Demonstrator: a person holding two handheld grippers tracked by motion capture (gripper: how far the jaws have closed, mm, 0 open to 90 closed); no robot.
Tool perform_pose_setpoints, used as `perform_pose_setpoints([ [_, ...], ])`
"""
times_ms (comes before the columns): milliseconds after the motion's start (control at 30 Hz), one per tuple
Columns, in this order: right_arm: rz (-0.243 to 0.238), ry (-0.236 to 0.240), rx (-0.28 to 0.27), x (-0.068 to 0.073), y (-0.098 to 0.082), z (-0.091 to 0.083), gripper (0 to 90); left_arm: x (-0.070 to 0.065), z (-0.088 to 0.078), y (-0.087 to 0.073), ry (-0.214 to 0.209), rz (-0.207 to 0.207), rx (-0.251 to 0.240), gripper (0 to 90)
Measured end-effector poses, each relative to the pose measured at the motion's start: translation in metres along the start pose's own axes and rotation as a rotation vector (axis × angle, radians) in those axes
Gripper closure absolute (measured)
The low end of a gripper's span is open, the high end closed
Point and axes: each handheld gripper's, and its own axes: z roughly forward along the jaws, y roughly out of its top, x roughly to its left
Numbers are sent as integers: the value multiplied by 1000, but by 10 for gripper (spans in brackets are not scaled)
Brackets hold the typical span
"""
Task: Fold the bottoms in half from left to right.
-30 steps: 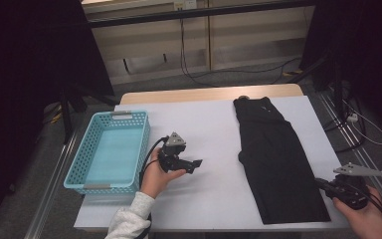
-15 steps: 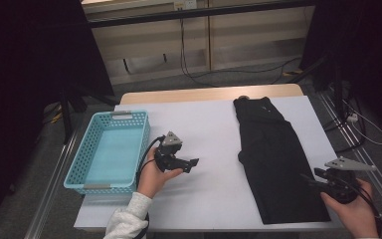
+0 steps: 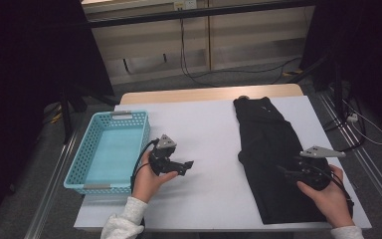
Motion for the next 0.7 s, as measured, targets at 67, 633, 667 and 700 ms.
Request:
perform_pose_setpoints([
  [67,1,-6,6,1,3,5,292,0,-1,-1,9,1,4,116],
  [633,26,-27,-31,5,23,28,191,1,-1,-1,-3,-7,5,114],
  [667,27,-25,-34,6,24,30,189,1,-1,-1,-3,-6,7,114],
  [700,25,-21,-38,7,25,31,189,0,0,-2,-2,-6,7,114],
])
